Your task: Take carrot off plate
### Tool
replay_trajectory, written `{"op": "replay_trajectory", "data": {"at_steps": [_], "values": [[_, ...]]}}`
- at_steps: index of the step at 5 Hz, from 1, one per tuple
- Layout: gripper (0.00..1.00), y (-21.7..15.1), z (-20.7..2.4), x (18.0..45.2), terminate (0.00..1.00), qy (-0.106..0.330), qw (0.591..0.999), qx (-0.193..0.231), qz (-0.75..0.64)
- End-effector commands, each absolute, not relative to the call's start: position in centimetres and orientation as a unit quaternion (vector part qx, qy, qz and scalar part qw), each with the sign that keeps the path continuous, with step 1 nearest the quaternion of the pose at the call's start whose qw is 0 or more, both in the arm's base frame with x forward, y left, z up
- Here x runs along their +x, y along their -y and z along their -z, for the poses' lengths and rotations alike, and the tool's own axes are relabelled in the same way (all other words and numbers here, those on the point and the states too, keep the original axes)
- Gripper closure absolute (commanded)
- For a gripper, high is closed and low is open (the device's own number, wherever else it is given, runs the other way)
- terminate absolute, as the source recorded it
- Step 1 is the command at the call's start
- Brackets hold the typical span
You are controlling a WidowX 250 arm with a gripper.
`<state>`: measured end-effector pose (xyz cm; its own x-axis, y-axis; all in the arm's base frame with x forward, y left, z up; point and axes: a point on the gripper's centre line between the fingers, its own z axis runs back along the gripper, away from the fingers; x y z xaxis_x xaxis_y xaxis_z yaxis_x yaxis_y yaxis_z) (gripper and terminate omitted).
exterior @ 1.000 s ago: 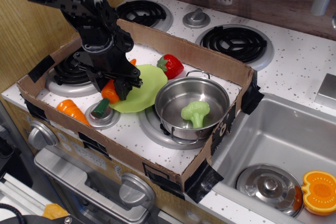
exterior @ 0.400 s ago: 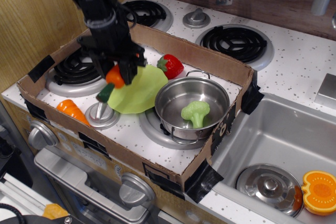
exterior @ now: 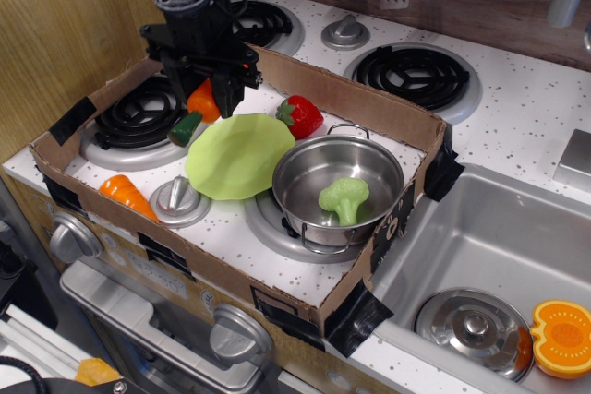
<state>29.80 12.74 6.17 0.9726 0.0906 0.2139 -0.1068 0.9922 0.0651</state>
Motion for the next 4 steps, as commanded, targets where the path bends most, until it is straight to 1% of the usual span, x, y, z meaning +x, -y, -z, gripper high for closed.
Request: {"op": "replay_trajectory", "data": {"at_steps": [1, 2, 3, 4], "values": [[1.0, -16.1, -5.7, 31.2, 0.0, 0.107, 0.992, 0.054, 0.051], [1.0, -17.5, -4.9, 30.6, 0.0, 0.116, 0.989, 0.073, 0.064], [1.0, -18.9, -4.6, 30.5, 0.0, 0.129, 0.985, 0.099, 0.064], [1.0, -20.3, -4.9, 30.5, 0.0, 0.149, 0.979, 0.127, 0.054]]}}
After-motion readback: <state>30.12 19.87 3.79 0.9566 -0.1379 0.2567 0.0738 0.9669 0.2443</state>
